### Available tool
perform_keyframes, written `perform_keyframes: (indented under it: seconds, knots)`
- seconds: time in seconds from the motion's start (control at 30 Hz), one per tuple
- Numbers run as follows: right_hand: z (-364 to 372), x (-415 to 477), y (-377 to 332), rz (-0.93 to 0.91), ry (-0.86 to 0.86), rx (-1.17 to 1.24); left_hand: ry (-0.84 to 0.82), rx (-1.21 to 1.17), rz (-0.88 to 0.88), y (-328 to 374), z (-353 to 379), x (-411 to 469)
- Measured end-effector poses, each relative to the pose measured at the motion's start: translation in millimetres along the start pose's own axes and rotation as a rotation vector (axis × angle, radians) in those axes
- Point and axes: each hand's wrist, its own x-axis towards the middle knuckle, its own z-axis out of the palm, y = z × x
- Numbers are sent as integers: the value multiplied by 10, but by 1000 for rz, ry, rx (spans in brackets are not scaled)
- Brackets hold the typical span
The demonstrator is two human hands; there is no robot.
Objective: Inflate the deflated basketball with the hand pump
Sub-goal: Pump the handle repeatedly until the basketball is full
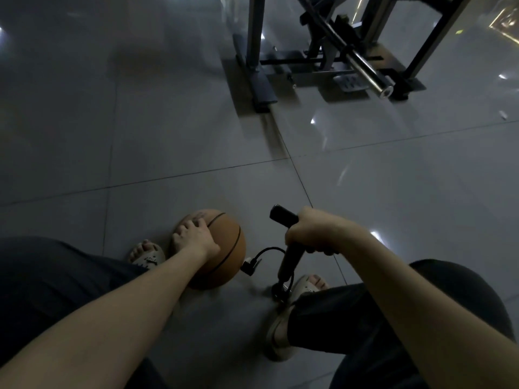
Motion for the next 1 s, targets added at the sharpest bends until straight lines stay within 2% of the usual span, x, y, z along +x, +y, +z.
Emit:
perform_keyframes:
  seconds: [0.23, 0.3, 0.43, 0.5, 0.63, 0.73, 0.8, 0.9, 1.0]
  knots:
    - [475, 597, 92, -49, 45, -77, -59, 35, -13, 142, -113, 38]
    - [602, 766, 164, -66, 51, -80, -75, 7, 102, 226, -277, 24]
    - [702, 979, 388, -64, 87, -59, -164, 1, 502, 510, -648, -170]
    - [797, 1049, 505, -66, 75, -80, -164, 29, 645, 655, -669, -320]
    - [1061, 1072, 717, -83, 36, -129, -64, 282, 806, 893, -326, -658]
    - [1132, 1035, 756, -112, 18, -164, -98, 231, 769, 956, -42, -902]
    - [1137, 993, 733, -120, -2, -171, -51, 209, 730, 957, -37, -985]
    - [994, 777, 609, -126, -141, -90, -46, 368, 723, 925, -266, -1053]
    - [579, 486, 456, -160, -230, -116, -35, 321, 672, 939, -609, -1134]
